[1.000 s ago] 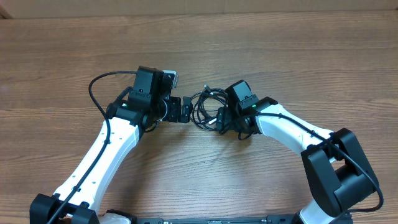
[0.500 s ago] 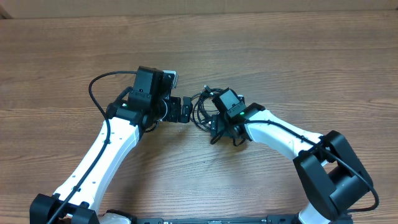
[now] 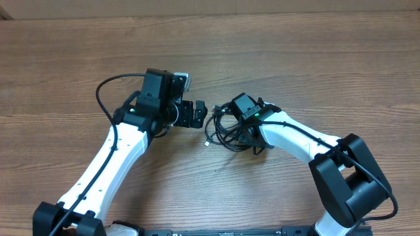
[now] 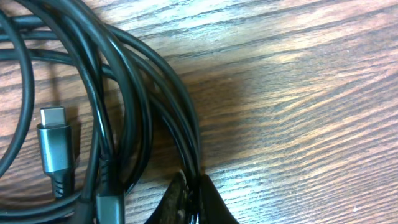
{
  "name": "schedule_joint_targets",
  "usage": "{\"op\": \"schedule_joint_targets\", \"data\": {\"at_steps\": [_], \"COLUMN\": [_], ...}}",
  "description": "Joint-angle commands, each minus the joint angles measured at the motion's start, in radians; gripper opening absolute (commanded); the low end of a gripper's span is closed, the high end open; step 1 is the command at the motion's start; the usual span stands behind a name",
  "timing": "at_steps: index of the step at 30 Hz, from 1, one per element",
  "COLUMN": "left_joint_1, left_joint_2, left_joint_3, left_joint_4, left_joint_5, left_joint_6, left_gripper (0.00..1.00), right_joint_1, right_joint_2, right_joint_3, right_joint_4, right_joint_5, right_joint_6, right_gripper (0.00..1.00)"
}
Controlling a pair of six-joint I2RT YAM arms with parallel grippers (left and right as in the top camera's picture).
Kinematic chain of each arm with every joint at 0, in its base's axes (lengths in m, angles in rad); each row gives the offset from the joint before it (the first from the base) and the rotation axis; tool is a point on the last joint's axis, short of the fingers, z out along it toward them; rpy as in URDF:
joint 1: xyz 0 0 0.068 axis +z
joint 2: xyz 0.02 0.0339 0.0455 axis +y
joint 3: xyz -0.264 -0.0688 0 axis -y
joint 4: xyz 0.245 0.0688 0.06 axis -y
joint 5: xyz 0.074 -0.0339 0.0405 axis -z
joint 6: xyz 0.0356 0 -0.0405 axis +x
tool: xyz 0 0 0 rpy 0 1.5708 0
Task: Untangle cables
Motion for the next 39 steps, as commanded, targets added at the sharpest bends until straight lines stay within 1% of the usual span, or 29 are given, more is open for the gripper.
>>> {"op": "schedule_joint_targets", "data": {"at_steps": [1,3,5,7,11,17,19,20,22,24,25,27,29,31,35,38,39], "left_joint_1": [-0.031,-0.05,-0.064,-0.079,-0.082,-0.08,-0.08,-0.08,-0.079,-0.063,-0.051,-0.035,-0.027,-0.027,-0.027,-0.027,-0.027], "left_joint_2": [0.045,0.063,0.07,0.07,0.07,0.07,0.07,0.07,0.07,0.07,0.07,0.07,0.077,0.107,0.197,0.281,0.299], "left_joint_3": [0.019,0.019,0.019,0.019,0.019,0.019,0.019,0.019,0.019,0.019,0.019,0.019,0.019,0.019,0.019,0.019,0.019], "left_joint_4": [0.023,0.037,0.051,0.07,0.076,0.074,0.08,0.082,0.089,0.088,0.089,0.094,0.123,0.17,0.215,0.296,0.311], "left_joint_5": [0.047,0.047,0.048,0.05,0.05,0.045,0.038,0.038,0.039,0.042,0.042,0.048,0.103,0.181,0.263,0.351,0.357], "left_joint_6": [0.011,0.011,0.008,-0.018,-0.045,-0.114,-0.121,-0.127,-0.188,-0.3,-0.333,-0.375,-0.385,-0.386,-0.431,-0.454,-0.462], "left_gripper": [0.99,0.99,0.99,1.0,0.99,0.96,0.91,0.9,0.85,0.8,0.8,0.84,0.88,0.89,0.88,0.84,0.82], "right_joint_1": [-0.005,-0.005,-0.005,-0.005,-0.005,-0.006,-0.006,-0.007,-0.01,-0.026,-0.031,-0.042,-0.052,-0.063,-0.068,-0.067,-0.067], "right_joint_2": [0.036,0.036,0.035,0.035,0.033,0.018,-0.002,-0.005,-0.009,-0.018,-0.025,-0.048,-0.086,-0.134,-0.18,-0.184,-0.184], "right_joint_3": [-0.016,0.005,0.048,0.139,0.321,0.475,0.48,0.48,0.48,0.48,0.48,0.48,0.48,0.48,0.48,0.48,0.48], "right_joint_4": [0.032,0.045,0.024,-0.032,-0.173,-0.267,-0.274,-0.274,-0.282,-0.3,-0.299,-0.292,-0.258,-0.214,-0.209,-0.214,-0.214], "right_joint_5": [-0.093,-0.105,-0.118,-0.155,-0.157,-0.161,-0.22,-0.234,-0.256,-0.264,-0.28,-0.331,-0.42,-0.502,-0.51,-0.53,-0.54], "right_joint_6": [-0.164,-0.219,-0.222,-0.222,-0.222,-0.21,-0.21,-0.209,-0.166,-0.141,-0.142,-0.152,-0.194,-0.196,-0.196,-0.196,-0.196], "right_gripper": [0.04,0.04,0.04,0.04,0.04,0.04,0.04,0.04,0.04,0.04,0.04,0.04,0.04,0.04,0.04,0.04,0.04]}}
